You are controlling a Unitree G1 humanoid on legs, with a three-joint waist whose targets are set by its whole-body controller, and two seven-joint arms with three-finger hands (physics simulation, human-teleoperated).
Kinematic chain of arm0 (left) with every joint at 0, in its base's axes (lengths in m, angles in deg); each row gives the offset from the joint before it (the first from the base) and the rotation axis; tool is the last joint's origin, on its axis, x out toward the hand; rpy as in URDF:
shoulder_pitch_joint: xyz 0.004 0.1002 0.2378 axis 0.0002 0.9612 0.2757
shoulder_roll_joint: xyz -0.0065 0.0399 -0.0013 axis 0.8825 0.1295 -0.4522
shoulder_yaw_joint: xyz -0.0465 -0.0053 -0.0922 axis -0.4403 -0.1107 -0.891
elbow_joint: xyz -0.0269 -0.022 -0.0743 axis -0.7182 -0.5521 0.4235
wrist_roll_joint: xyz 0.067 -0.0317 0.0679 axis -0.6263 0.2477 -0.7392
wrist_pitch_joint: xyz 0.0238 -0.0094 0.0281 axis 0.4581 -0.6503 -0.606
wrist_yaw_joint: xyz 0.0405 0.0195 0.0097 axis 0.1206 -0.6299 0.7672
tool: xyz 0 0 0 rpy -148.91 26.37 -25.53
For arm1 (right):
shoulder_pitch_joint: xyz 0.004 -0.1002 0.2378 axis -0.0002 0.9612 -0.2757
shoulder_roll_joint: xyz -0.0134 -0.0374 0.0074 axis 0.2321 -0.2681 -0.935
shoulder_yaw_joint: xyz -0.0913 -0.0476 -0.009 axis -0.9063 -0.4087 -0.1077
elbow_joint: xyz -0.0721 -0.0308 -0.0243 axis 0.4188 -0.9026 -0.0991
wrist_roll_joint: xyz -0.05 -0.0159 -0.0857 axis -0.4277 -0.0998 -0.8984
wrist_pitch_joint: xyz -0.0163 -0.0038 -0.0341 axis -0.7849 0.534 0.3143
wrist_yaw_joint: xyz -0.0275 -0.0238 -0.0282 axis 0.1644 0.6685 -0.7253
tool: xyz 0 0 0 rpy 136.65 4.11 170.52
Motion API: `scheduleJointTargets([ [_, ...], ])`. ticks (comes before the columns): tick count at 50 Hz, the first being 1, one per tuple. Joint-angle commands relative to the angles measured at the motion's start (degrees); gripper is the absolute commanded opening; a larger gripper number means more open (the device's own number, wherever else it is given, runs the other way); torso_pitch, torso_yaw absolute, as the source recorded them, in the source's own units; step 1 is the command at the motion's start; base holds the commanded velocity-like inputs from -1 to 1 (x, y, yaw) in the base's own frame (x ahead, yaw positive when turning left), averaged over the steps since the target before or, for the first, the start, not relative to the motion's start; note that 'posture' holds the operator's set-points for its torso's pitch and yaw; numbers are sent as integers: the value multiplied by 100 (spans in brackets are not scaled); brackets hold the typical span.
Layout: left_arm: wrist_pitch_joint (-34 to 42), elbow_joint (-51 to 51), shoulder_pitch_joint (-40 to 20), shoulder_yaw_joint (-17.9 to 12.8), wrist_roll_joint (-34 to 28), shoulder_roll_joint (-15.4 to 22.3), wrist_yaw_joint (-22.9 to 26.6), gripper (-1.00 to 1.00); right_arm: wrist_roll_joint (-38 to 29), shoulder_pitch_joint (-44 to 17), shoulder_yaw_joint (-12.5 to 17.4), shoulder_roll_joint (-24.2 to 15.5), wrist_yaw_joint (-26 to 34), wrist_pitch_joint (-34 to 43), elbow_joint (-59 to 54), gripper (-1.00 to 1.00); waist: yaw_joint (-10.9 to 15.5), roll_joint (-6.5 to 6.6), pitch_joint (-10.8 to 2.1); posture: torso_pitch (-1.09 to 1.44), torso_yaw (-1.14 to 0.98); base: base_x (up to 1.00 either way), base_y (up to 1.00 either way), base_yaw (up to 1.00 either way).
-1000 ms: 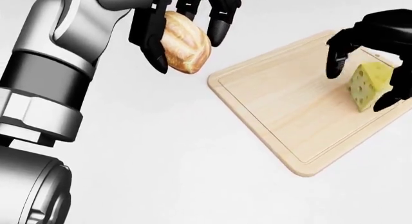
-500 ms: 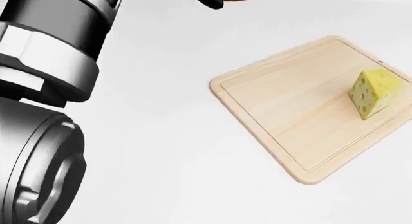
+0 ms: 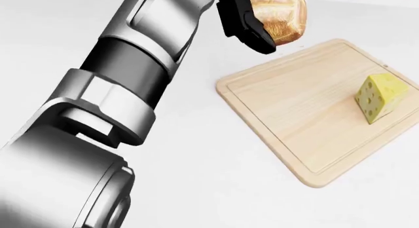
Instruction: Place the bread and cheese on the cutting board.
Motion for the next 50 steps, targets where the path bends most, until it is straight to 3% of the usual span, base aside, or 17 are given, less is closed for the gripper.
scheduleJointTargets([
  [1, -11, 205, -125, 7, 52, -27, -29, -100, 53, -119, 163, -127, -126, 0, 79, 100, 0, -38, -138, 0, 0, 0, 0, 0],
  [14, 471, 814, 155, 203, 181, -505, 124, -100, 96, 21, 218, -163, -184, -16, 96, 100, 9, -74, -139, 0, 0, 0, 0, 0],
  [20, 691, 1313, 772, 634, -319, -650, 867, -100, 124, 73, 245, -190, -222, -39, 81, 100, 19, -73, -141, 0, 0, 0, 0, 0],
  [32, 609, 1510, 1080, 534, -753, -798, 951, -100, 182, 97, 257, -246, -268, -26, 75, 100, 23, -105, -151, 0, 0, 0, 0, 0],
  [36, 572, 1525, 1206, 547, -858, -827, 942, -63, 195, 107, 260, -255, -279, -15, 86, 100, 33, -112, -159, 0, 0, 0, 0, 0],
  [37, 553, 1526, 1278, 569, -902, -834, 931, -25, 208, 105, 267, -266, -272, -1, 97, 100, 34, -114, -161, 0, 0, 0, 0, 0],
  [38, 532, 1501, 1316, 565, -927, -836, 899, 30, 221, 102, 275, -281, -269, 10, 102, 100, 35, -116, -162, 0, 0, 0, 0, 0],
  [45, 534, 1609, 1569, 588, -1068, -914, 905, 97, 281, 176, 328, -354, -296, 32, 120, 100, 36, -131, -170, 0, 0, 0, 0, 0],
  [50, 575, 1671, 1551, 514, -1045, -850, 968, 100, 317, 220, 336, -370, -316, 60, 159, 100, 35, -134, -165, 0, 0, 0, 0, 0],
])
